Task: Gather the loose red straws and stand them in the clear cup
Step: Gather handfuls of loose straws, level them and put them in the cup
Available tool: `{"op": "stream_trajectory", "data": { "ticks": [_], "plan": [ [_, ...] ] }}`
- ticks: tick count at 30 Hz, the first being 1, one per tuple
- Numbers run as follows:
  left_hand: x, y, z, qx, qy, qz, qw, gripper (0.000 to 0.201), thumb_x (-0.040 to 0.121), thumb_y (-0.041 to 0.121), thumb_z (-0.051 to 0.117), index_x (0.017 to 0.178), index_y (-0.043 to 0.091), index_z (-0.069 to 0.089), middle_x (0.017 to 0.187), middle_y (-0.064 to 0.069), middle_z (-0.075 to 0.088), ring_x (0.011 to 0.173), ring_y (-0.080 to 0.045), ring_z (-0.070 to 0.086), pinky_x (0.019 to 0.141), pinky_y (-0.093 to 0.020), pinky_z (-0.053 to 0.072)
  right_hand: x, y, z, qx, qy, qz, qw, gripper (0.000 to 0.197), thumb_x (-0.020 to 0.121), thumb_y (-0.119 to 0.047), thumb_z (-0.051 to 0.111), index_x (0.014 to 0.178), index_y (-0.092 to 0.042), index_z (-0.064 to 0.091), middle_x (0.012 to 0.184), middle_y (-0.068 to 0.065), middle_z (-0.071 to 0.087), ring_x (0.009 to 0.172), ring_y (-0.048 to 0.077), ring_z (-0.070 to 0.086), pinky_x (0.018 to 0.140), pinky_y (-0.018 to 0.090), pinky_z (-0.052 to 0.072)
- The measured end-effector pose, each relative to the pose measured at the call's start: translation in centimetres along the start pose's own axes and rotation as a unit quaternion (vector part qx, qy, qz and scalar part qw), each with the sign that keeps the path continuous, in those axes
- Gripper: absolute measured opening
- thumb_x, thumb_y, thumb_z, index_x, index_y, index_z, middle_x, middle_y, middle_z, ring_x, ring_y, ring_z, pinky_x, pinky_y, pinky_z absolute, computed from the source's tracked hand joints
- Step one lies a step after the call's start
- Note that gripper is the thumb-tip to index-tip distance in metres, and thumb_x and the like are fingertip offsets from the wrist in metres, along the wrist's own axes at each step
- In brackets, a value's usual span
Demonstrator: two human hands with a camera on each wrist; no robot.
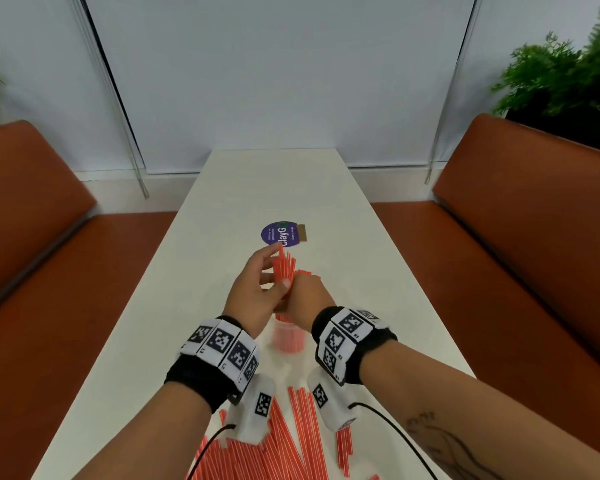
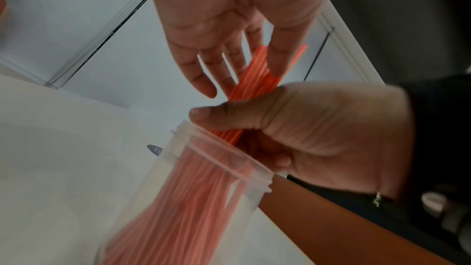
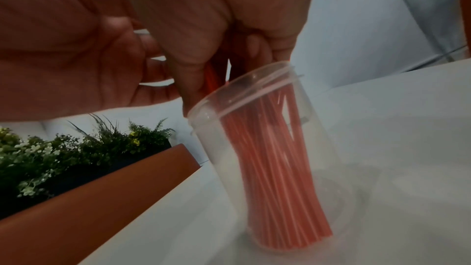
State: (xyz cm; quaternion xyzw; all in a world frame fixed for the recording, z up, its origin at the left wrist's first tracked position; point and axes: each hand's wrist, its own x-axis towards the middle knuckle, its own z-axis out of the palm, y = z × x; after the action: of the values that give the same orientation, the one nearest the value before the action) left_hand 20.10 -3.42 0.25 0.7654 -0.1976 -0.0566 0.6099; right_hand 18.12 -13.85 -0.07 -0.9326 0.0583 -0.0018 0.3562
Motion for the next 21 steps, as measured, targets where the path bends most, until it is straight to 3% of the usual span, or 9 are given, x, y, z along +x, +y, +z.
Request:
{"op": "stream_trajectory", "data": {
  "ticks": [3,6,8,10,13,14,16,18,21],
  "plan": [
    [0.4,-0.4,0.2,0.028,0.014,0.005,0.999,0.047,0.088,-0.004,0.05,0.127,0.023,0.05,0.113,0.003,0.057,0.099,-0.016,0.056,0.072,-0.017,0.046,0.2,-0.3,-0.6,-0.059,-0.006,0.0,0.998,0.01,0.083,-0.018,0.062,0.078,-0.009,0.065,0.08,0.01,0.067,0.078,0.023,0.06,0.064,0.024,0.043],
    [0.9,-1.0,0.2,0.038,0.015,-0.017,0.999,0.046,0.089,-0.008,0.046,0.127,0.018,0.052,0.119,-0.004,0.058,0.099,-0.017,0.057,0.072,-0.015,0.047,0.1,-0.1,-1.4,-0.017,0.016,0.03,0.999,0.027,0.077,-0.02,0.07,0.058,-0.017,0.051,0.065,0.0,0.053,0.066,0.015,0.051,0.055,0.019,0.038],
    [1.1,-1.3,0.2,0.055,0.009,-0.016,0.998,0.047,0.09,-0.009,0.044,0.129,0.015,0.051,0.125,-0.005,0.055,0.103,-0.017,0.056,0.074,-0.01,0.048,-0.3,0.2,-2.2,0.041,0.047,0.029,0.998,0.016,0.075,-0.022,0.073,0.083,-0.012,0.064,0.081,0.0,0.06,0.074,0.012,0.054,0.066,0.02,0.045],
    [1.2,-1.8,0.1,0.122,0.022,0.003,0.992,0.043,0.093,-0.001,0.044,0.133,0.014,0.047,0.136,-0.004,0.05,0.119,-0.018,0.051,0.094,-0.019,0.045,-0.7,1.3,-2.8,0.096,0.112,0.034,0.988,0.035,0.078,-0.023,0.071,0.11,-0.012,0.063,0.104,0.002,0.061,0.086,0.011,0.053,0.078,0.022,0.046],
    [1.3,-2.3,0.0,0.266,-0.054,-0.006,0.962,0.068,0.089,0.041,0.05,0.146,0.012,0.027,0.156,-0.003,0.023,0.145,-0.019,0.021,0.118,-0.035,0.023,-1.3,3.0,-3.1,0.088,0.174,0.03,0.98,0.041,0.089,-0.017,0.057,0.13,-0.015,0.051,0.129,0.004,0.051,0.098,0.011,0.051,0.096,0.026,0.044],
    [1.3,-2.3,0.0,0.313,-0.103,-0.019,0.944,0.09,0.079,0.055,0.054,0.149,0.012,0.017,0.159,-0.002,0.012,0.147,-0.017,0.012,0.12,-0.037,0.017,-1.5,3.6,-2.9,0.083,0.148,0.034,0.985,0.047,0.093,-0.017,0.052,0.139,-0.014,0.042,0.142,0.004,0.043,0.114,0.014,0.049,0.107,0.028,0.038],
    [1.0,-2.1,0.0,0.39,-0.166,-0.024,0.906,0.12,0.063,0.058,0.07,0.15,0.012,0.002,0.16,-0.001,-0.001,0.148,-0.014,0.003,0.122,-0.034,0.012,-1.9,4.5,-2.0,0.057,0.051,0.022,0.997,0.056,0.099,-0.021,0.041,0.15,-0.013,0.019,0.159,0.002,0.018,0.145,0.015,0.021,0.117,0.025,0.014],
    [0.8,-2.1,0.0,0.428,-0.171,-0.006,0.887,0.129,0.056,0.05,0.08,0.15,0.013,0.0,0.16,0.0,0.001,0.148,-0.014,0.008,0.12,-0.031,0.012,-2.0,5.0,-1.0,0.058,-0.011,-0.018,0.998,0.06,0.102,-0.022,0.034,0.151,-0.013,0.002,0.161,0.001,0.0,0.148,0.012,0.0,0.114,0.02,0.002],
    [0.8,-2.1,0.0,0.443,-0.156,0.026,0.882,0.126,0.055,0.046,0.083,0.15,0.013,0.007,0.159,0.0,0.009,0.144,-0.017,0.023,0.117,-0.028,0.02,-1.2,5.4,0.0,0.058,-0.025,-0.042,0.997,0.062,0.102,-0.021,0.031,0.151,-0.012,-0.007,0.16,0.001,-0.009,0.148,0.013,-0.009,0.118,0.026,-0.001]
  ]
}}
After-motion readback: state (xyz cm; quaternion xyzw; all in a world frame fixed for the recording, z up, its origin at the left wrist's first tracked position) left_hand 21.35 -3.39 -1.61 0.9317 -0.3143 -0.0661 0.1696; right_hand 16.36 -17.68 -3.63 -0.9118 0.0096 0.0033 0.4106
